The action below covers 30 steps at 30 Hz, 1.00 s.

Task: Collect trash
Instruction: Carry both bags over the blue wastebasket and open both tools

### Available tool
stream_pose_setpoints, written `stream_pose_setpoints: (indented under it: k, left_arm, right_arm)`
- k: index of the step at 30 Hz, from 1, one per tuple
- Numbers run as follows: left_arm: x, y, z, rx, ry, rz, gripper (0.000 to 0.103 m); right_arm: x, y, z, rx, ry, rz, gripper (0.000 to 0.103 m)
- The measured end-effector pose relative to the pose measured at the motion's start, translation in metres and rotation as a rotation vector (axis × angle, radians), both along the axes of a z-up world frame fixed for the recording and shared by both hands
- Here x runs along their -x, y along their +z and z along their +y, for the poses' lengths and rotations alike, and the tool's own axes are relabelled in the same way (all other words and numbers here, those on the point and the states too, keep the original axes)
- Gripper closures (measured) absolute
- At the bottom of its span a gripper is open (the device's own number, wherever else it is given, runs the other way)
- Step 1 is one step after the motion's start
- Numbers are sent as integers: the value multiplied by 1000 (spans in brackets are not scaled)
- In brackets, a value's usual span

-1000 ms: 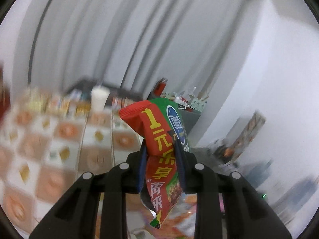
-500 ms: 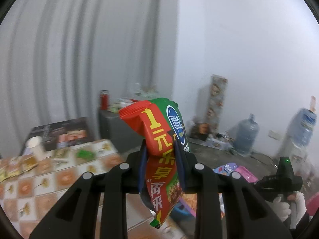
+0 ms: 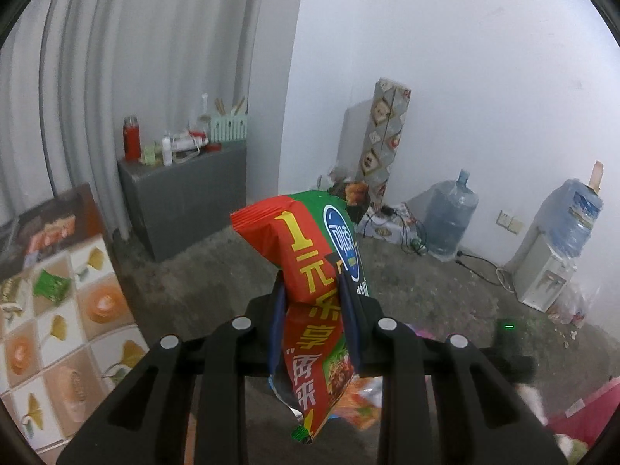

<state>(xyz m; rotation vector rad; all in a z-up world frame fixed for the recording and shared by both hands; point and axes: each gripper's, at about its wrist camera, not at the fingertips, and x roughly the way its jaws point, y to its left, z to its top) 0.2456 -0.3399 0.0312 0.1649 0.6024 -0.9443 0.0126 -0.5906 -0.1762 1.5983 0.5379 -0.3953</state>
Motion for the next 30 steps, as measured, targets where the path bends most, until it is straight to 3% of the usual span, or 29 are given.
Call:
stream_pose_setpoints:
  k: [4, 6, 9, 13, 18, 20, 25, 28, 30]
  left_arm:
    - [-30, -37, -25, -29, 18, 140, 77]
    - [-51, -59, -35, -19, 39, 257, 77]
    - [-84, -95, -49, -4, 93, 469, 78]
    - [-121, -159, -70, 33, 184, 812, 78]
    - [-134, -232, -93, 87, 316, 1074, 77]
    - [-136, -255, -102, 75, 366, 1088, 77]
    - [-132, -301, -121, -87, 412, 974, 77]
    - [-132, -318, -110, -128, 448, 1011, 73]
    - [-131, -316, -100, -112, 446, 1026, 66]
  right_arm:
    - [-38, -50, -16, -27, 35, 61, 95]
    - [-55, -83, -17, -53, 68, 120, 73]
    - [-62, -123, -12, -108, 89, 206, 65]
    - [-42, -120, -7, -99, 68, 131, 47]
    - [11, -98, -3, -54, 7, 93, 47]
    - [29, -91, 0, -37, -13, 98, 47]
    - [75, -68, 12, 8, -17, 130, 46]
    - [87, -62, 20, 26, -15, 154, 46]
    - [94, -56, 22, 45, -2, 162, 46]
